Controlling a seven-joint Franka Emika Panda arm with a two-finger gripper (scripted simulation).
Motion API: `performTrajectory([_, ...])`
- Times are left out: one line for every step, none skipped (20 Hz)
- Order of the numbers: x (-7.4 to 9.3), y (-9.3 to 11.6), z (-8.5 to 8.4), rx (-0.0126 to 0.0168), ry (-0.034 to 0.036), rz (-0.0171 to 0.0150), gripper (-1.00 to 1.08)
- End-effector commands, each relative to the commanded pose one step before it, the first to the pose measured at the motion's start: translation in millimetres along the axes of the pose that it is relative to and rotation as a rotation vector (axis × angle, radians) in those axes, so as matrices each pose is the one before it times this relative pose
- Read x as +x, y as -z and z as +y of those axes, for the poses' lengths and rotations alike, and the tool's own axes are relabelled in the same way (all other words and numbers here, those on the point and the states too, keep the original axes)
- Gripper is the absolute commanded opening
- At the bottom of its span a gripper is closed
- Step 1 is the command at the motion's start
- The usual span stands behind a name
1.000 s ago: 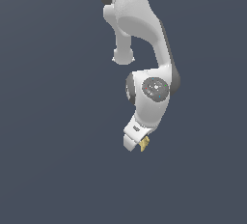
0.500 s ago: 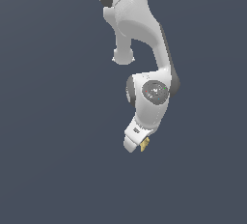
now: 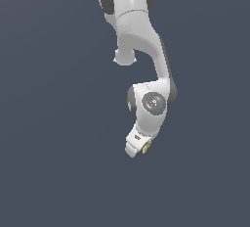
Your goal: Pick up the object and move it to a goal position.
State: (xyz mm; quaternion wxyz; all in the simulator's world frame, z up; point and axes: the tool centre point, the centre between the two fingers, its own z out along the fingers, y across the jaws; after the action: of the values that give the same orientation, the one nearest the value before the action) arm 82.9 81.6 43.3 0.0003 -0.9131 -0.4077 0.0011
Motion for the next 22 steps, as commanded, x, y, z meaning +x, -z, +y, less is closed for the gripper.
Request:
performTrajectory([1.18,-0.14,0.97,-0.00154,0.00012,0.00156,1.0])
performTrajectory([0.12,0.3,0.06,0.0,0.0,0.0,1.0])
performTrajectory([0.0,0.0,0.0,0.0,0.0,0.0,-1.0])
performTrajectory([0.0,0.0,0.0,0.0,0.0,0.0,-1.0])
performTrajectory([0.0,0.0,0.0,0.0,0.0,0.0,-1.0])
performTrajectory([0.0,0.0,0.0,0.0,0.0,0.0,-1.0])
performTrajectory([0.0,0.0,0.0,0.0,0.0,0.0,-1.0])
performTrajectory([0.0,0.0,0.0,0.0,0.0,0.0,-1.0])
performTrajectory([0.0,0.0,0.0,0.0,0.0,0.0,-1.0])
performTrajectory([0.0,0.0,0.0,0.0,0.0,0.0,-1.0])
performTrajectory([0.0,0.0,0.0,0.0,0.0,0.0,-1.0])
performTrajectory([0.0,0.0,0.0,0.0,0.0,0.0,-1.0])
performTrajectory([-0.07,0.03,-0.04,0.0,0.0,0.0,-1.0])
performTrajectory([-0.04,0.22,-0.06,0.0,0.0,0.0,-1.0])
performTrajectory([-0.13,0.67,-0.19,0.0,0.0,0.0,-1.0])
performTrajectory([-0.21,1.12,-0.31,0.0,0.0,0.0,-1.0])
performTrajectory([-0.3,1.57,-0.44,0.0,0.0,0.0,-1.0])
performTrajectory([-0.39,2.03,-0.57,0.0,0.0,0.0,-1.0])
performTrajectory([-0.47,2.49,-0.7,0.0,0.0,0.0,-1.0])
performTrajectory([-0.56,2.96,-0.83,0.0,0.0,0.0,-1.0])
performTrajectory([-0.65,3.44,-0.96,0.0,0.0,0.0,-1.0])
performTrajectory([-0.74,3.92,-1.09,0.0,0.0,0.0,-1.0])
